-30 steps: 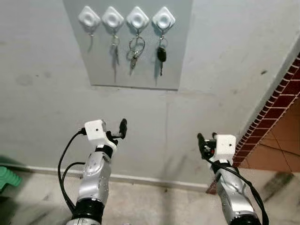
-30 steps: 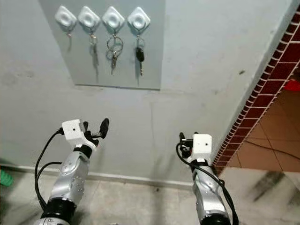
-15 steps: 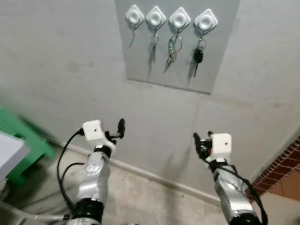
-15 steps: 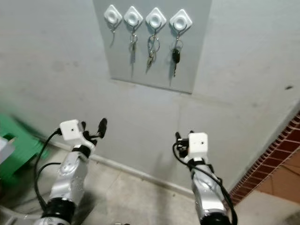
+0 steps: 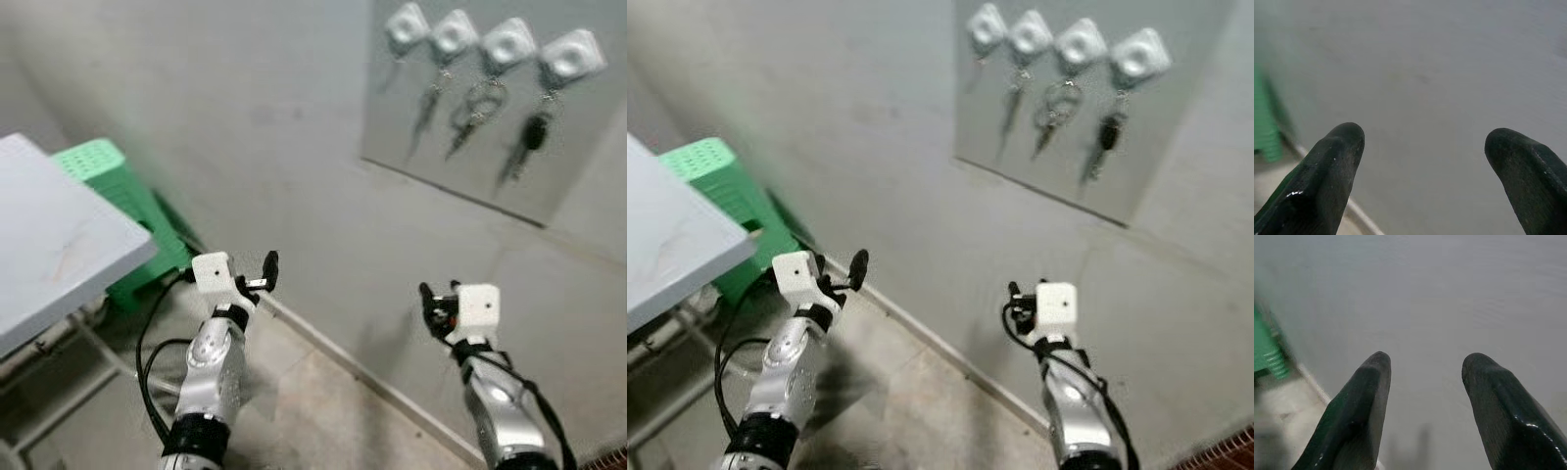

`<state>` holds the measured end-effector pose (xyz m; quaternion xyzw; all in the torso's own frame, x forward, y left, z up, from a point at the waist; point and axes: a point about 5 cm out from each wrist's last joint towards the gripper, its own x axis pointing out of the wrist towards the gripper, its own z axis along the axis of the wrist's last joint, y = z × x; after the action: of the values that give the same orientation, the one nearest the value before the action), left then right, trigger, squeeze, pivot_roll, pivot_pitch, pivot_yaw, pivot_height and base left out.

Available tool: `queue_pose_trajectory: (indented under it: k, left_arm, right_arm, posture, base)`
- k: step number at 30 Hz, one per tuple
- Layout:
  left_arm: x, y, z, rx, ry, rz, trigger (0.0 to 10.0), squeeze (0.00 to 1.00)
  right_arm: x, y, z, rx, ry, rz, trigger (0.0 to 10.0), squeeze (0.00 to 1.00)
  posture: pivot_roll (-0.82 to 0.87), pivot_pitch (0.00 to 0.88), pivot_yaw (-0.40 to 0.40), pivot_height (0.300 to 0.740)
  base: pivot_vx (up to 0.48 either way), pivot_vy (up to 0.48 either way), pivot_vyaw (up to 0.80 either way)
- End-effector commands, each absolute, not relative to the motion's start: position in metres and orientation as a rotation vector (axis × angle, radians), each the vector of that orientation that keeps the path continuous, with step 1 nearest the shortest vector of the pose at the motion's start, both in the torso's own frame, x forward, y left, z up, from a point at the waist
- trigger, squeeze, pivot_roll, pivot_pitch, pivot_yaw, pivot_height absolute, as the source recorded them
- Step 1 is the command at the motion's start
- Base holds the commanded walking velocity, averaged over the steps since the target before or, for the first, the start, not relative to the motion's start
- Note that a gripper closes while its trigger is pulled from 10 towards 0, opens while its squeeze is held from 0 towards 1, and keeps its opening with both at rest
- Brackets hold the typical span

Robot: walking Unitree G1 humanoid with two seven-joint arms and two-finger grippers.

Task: Hang keys on a hook

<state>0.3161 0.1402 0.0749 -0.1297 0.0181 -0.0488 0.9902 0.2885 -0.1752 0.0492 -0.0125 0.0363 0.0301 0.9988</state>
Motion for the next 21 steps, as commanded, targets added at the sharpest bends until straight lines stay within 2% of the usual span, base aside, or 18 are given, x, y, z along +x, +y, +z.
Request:
queue_pose_trajectory:
  k: [1, 12, 21]
  left_arm:
    - [0.317, 0.143, 0.078, -0.243, 0.023, -0.094, 10.0, 0.0]
    - [0.312, 0.143, 0.114, -0.219, -0.113, -0.145, 10.0, 0.0]
    - [0.311, 0.14, 0.121, -0.217, -0.128, -0.152, 10.0, 0.0]
  right_arm:
    - [0.292, -0.167, 0.056, -0.024, 0.044, 0.083, 10.0, 0.0]
    - [0.299, -0.168, 0.104, -0.024, -0.129, 0.138, 10.0, 0.0]
    - [0.299, -0.17, 0.112, -0.028, -0.141, 0.156, 10.0, 0.0]
  posture:
    - [-0.03, 0.0, 0.019, 0.74]
    - [-0.03, 0.0, 0.011, 0.74]
    - [-0.02, 0.0, 0.001, 0.74]
  base:
    - [0.0, 0.0, 0.8]
    - [0.0, 0.0, 0.8]
    - [0.0, 0.0, 0.8]
